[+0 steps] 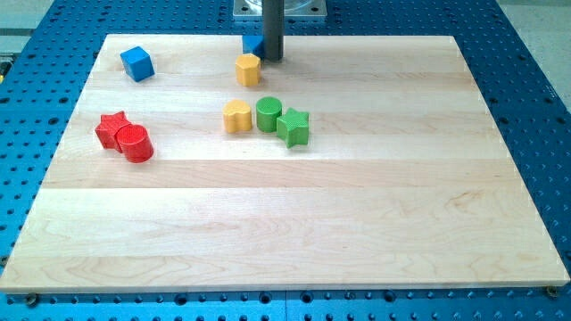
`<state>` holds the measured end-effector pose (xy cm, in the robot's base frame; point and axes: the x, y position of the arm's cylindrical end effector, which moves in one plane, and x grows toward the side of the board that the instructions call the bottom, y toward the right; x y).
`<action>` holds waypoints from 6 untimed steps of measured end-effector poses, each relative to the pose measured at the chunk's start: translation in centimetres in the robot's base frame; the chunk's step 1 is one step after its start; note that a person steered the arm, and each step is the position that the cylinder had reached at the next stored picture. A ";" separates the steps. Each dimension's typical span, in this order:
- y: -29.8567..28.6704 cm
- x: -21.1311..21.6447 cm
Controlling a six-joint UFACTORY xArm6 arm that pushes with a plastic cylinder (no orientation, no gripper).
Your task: Move the triangle into the cube
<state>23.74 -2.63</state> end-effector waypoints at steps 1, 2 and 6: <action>-6.1 0.3; -4.7 -0.4; -15.5 0.5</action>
